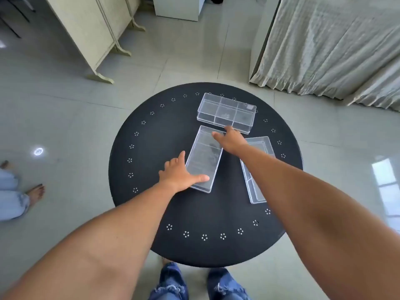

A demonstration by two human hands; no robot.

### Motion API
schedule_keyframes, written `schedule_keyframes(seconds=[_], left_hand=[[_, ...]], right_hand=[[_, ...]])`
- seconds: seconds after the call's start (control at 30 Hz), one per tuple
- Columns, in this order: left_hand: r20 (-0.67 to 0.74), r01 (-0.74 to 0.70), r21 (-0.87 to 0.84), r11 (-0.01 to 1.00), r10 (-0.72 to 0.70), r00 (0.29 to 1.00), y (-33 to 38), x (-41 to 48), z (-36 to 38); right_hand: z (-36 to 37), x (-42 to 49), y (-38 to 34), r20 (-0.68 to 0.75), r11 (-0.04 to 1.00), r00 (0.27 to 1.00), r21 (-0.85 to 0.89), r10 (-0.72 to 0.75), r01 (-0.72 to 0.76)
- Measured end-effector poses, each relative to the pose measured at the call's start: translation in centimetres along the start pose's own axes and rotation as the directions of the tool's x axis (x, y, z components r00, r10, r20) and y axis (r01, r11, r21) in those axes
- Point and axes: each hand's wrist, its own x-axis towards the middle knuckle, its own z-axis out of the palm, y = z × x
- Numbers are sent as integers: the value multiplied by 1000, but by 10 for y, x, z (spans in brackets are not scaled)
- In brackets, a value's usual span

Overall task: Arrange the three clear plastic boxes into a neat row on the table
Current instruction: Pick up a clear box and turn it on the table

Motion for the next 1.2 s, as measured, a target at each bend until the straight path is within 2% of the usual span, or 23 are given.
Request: schedule_keyframes(seconds=[0.13, 0.27, 0.63, 0.83, 1.03, 1.1, 1.2], left_hand=[[-60, -22, -8, 1000, 21, 998, 4, -6, 16], [-62, -20, -56, 998, 16, 998, 6, -5, 22], [-29, -57, -231, 971, 52, 998, 6, -5, 21], [-51, -115, -235, 965, 106, 993, 5, -3, 12], [-77, -184, -312, 932, 169, 983, 1, 6, -2], [-96, -228, -289, 930, 208, 973, -1, 9, -10], [-128, -292, -132, 947, 276, 953, -3, 10, -26]], right_hand=[[5, 11, -11, 30, 999, 998, 2, 50, -50], [12, 19, -16, 41, 998, 998, -23, 51, -50], [4, 23, -18, -38, 968, 985, 196, 166, -155], [-7, 15, -15, -46, 945, 981, 280, 189, -169], [-11, 3, -10, -33, 917, 980, 361, 197, -172], [-15, 2, -10, 13, 894, 980, 407, 199, -187], [-22, 3, -6, 124, 794, 974, 564, 188, -225]])
